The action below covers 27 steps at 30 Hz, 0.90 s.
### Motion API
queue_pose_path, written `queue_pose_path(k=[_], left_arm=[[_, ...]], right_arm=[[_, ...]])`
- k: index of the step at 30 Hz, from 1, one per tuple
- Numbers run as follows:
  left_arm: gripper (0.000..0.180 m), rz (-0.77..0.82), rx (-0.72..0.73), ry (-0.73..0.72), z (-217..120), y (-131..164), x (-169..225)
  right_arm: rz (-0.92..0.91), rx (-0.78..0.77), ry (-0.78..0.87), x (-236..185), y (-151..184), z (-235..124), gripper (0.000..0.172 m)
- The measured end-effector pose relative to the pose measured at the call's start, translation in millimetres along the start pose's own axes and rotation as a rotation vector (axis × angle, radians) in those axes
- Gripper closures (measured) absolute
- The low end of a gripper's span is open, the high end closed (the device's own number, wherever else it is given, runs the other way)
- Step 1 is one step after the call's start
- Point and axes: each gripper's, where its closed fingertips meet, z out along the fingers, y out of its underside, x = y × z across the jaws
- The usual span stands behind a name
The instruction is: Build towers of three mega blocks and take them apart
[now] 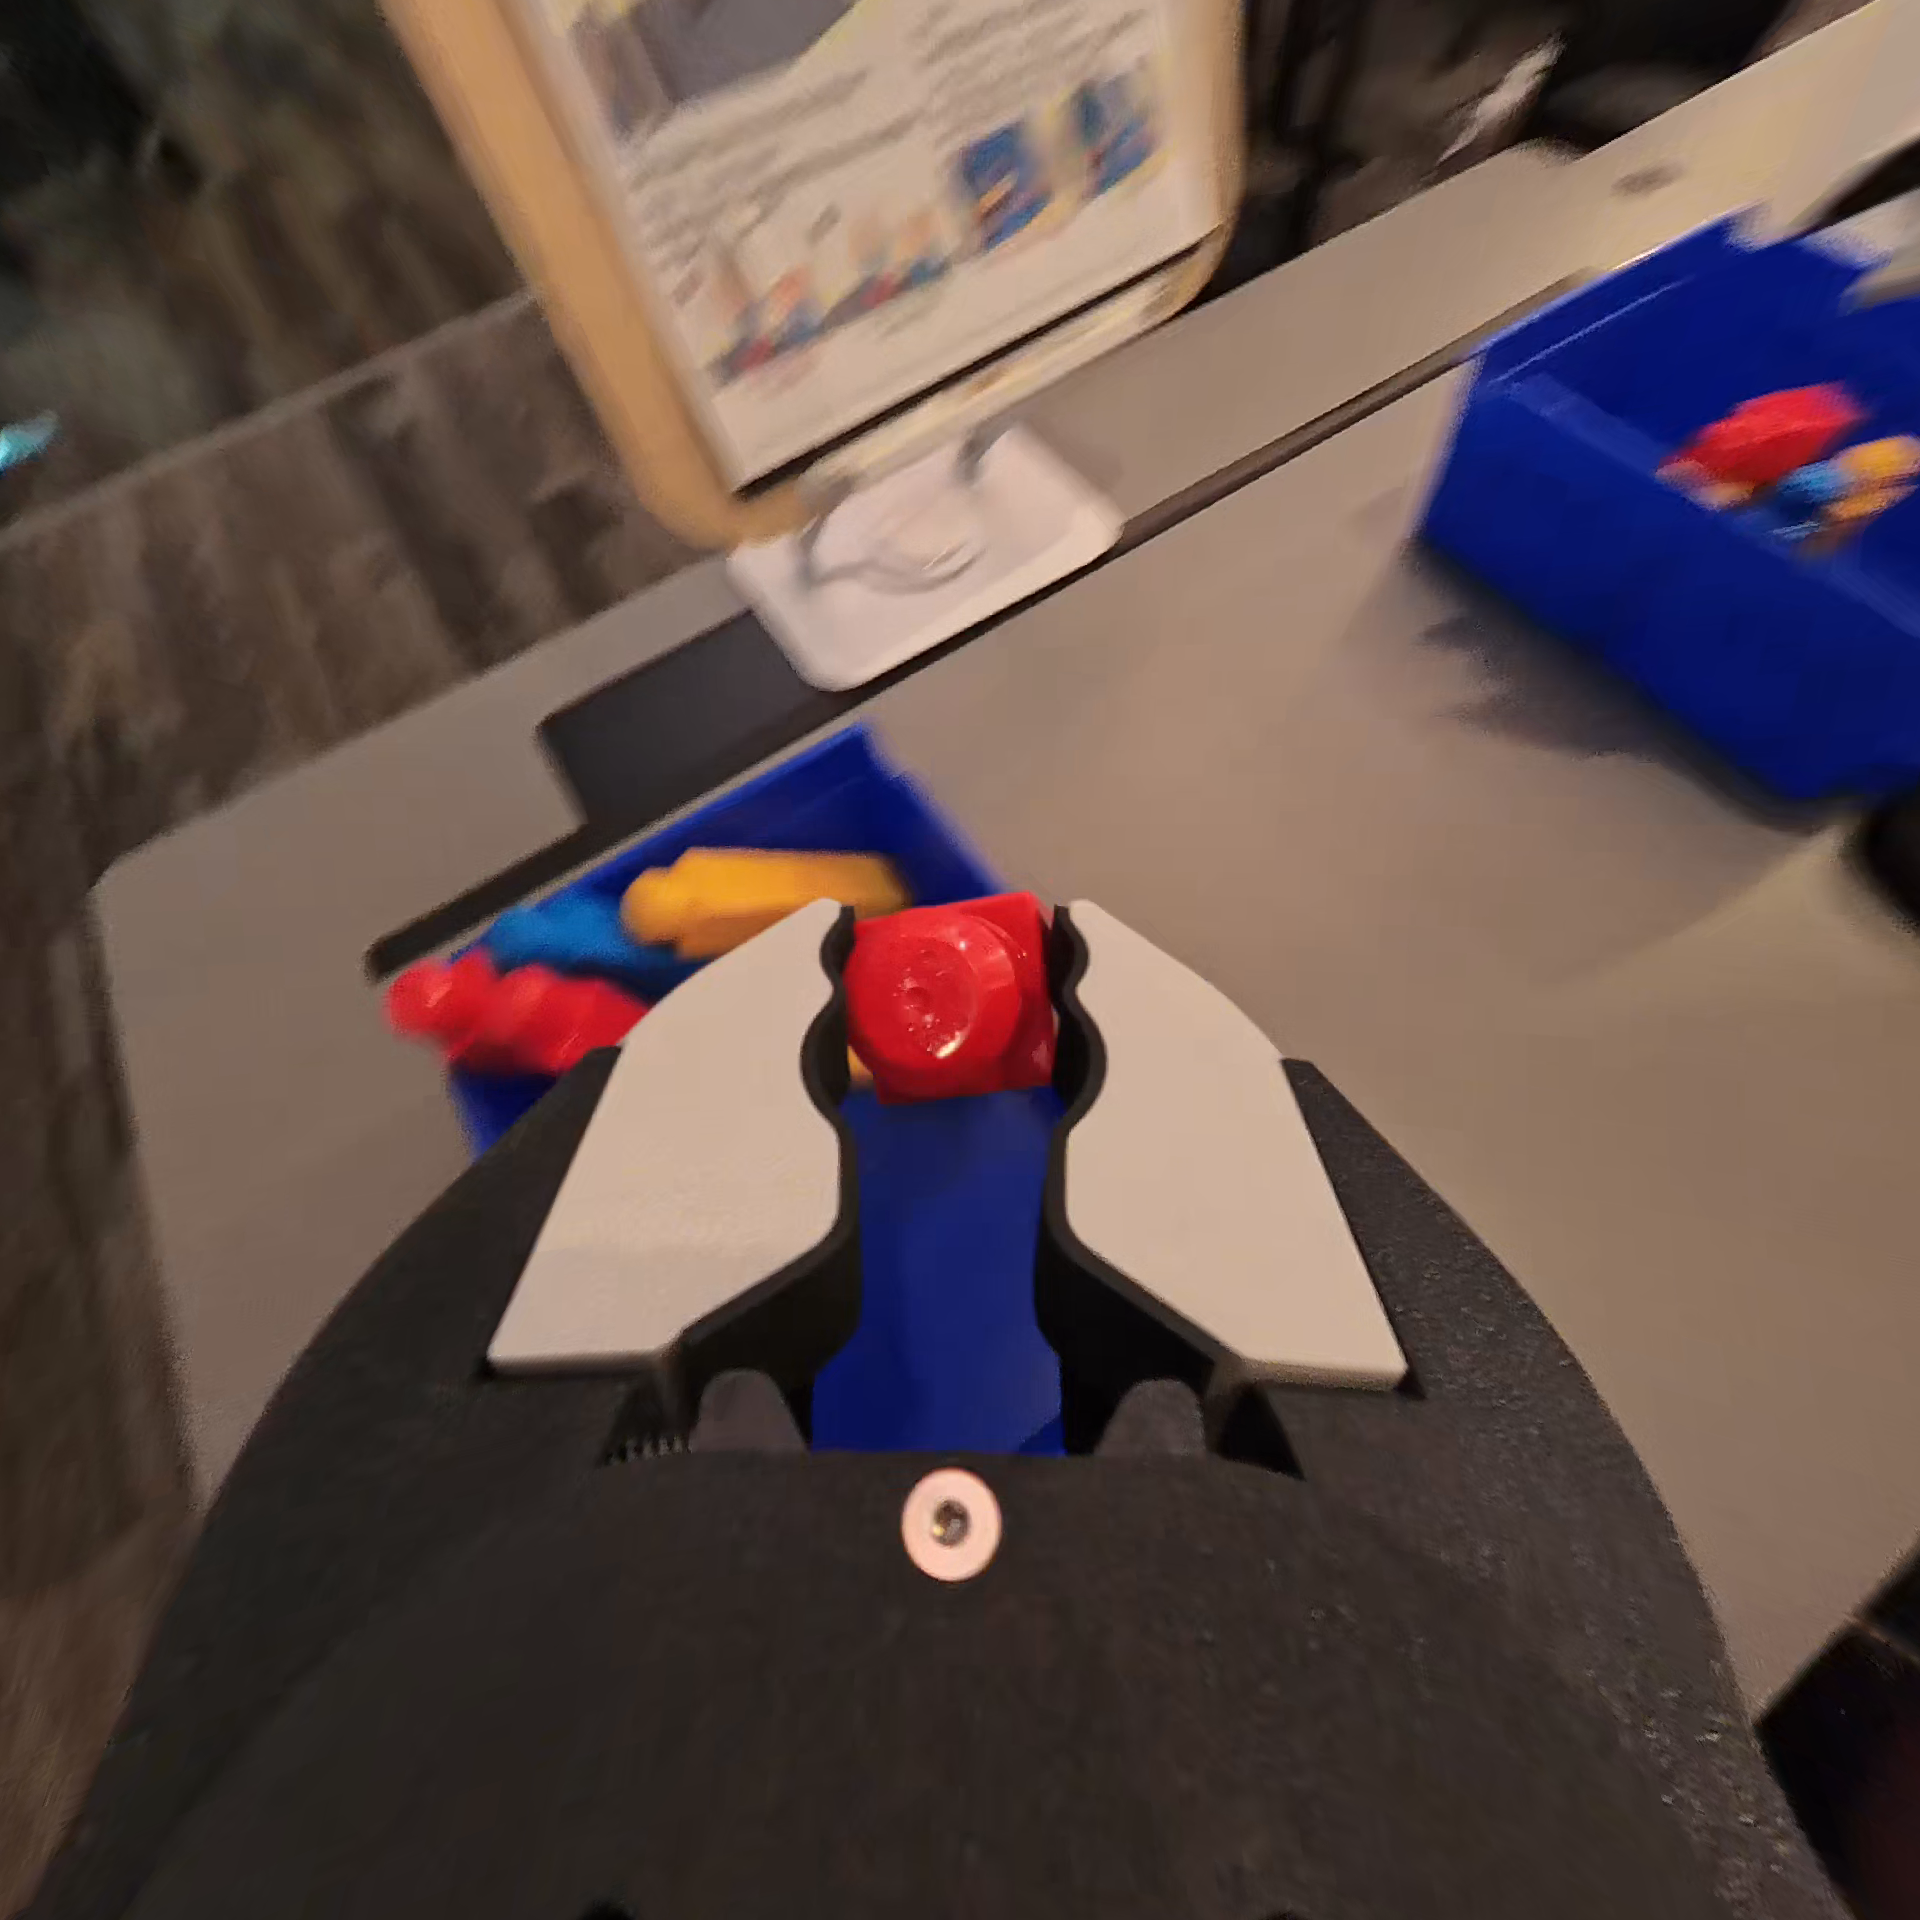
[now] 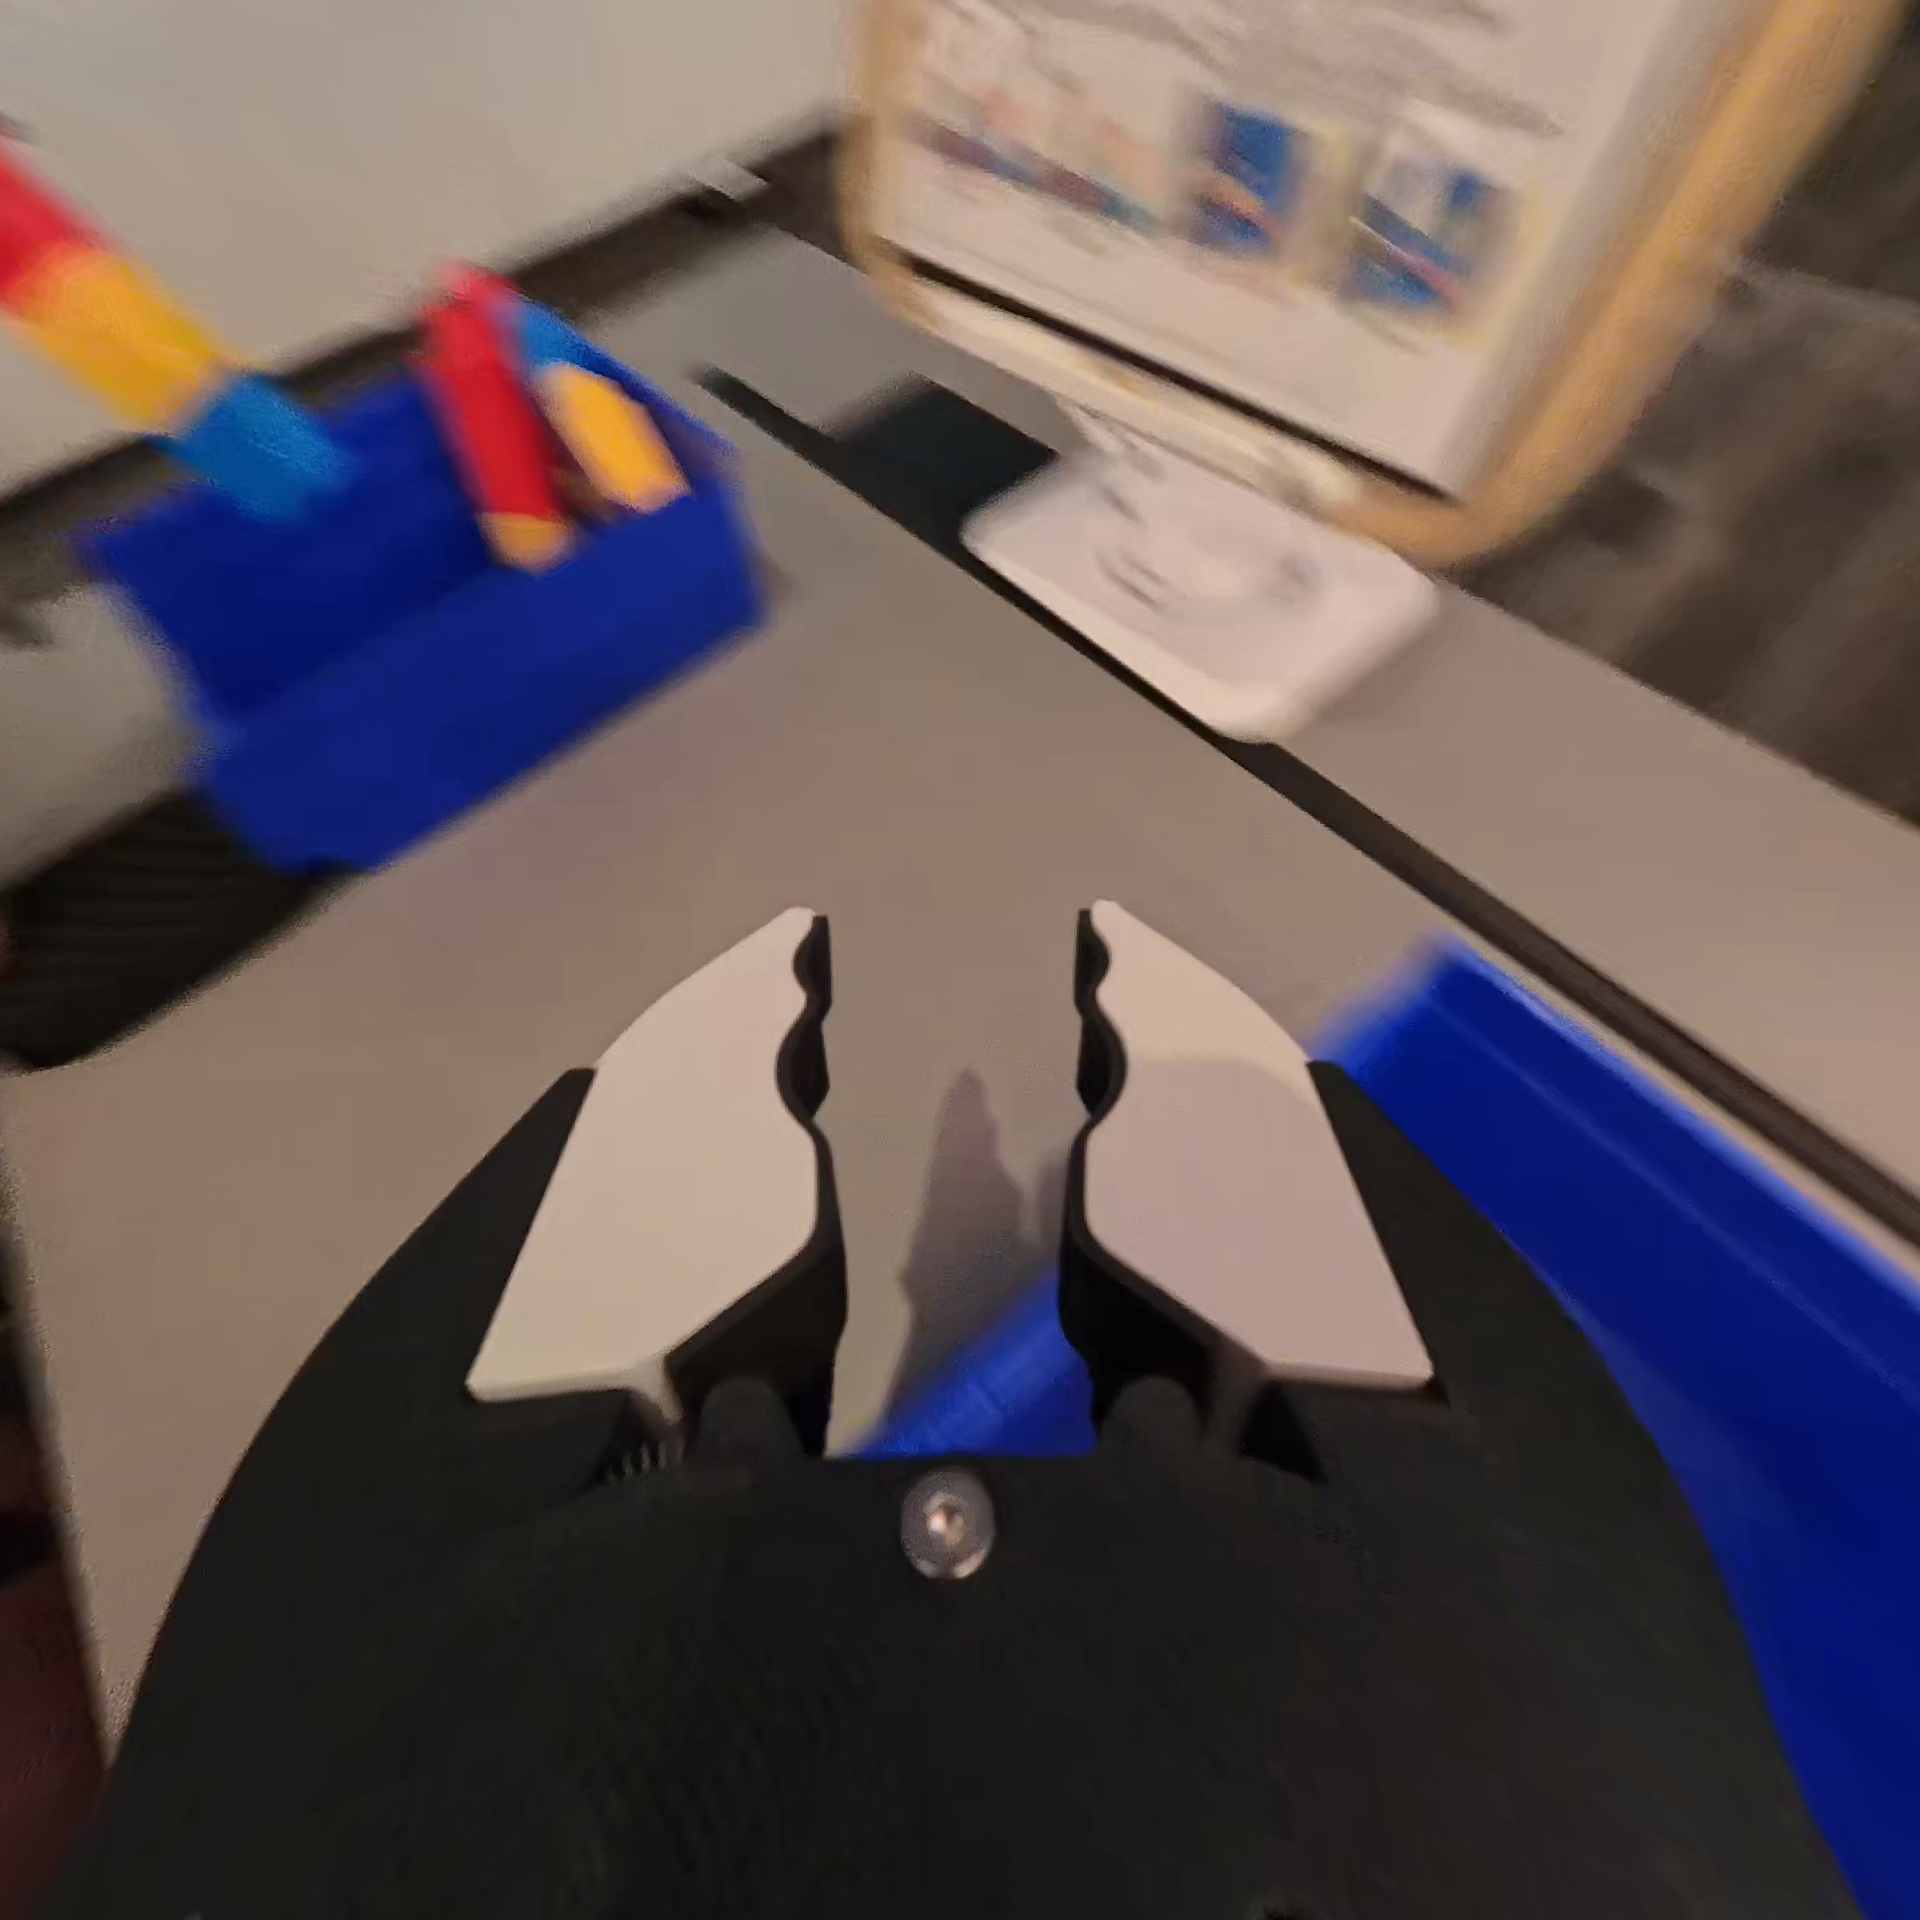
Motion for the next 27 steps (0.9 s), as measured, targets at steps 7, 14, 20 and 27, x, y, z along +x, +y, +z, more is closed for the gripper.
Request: queue_pose_path(k=[7,14,20,27], left_arm=[[0.145,0.216,0.135,0.458,9,-39,146],[0.144,0.266,0.239,0.685,8,-50,202],[0.108,0.231,0.244,0.639,48,-43,200],[0.140,0.159,0.175,0.753,66,-41,208]], right_arm=[[-0.325,0.115,-0.687,-214,-21,51,0.090],[-0.400,0.011,-0.890,-243,19,71,0.134],[-0.333,0.118,-0.774,-221,-6,71,0.134],[-0.346,0.013,-0.711,-203,10,81,0.135]])
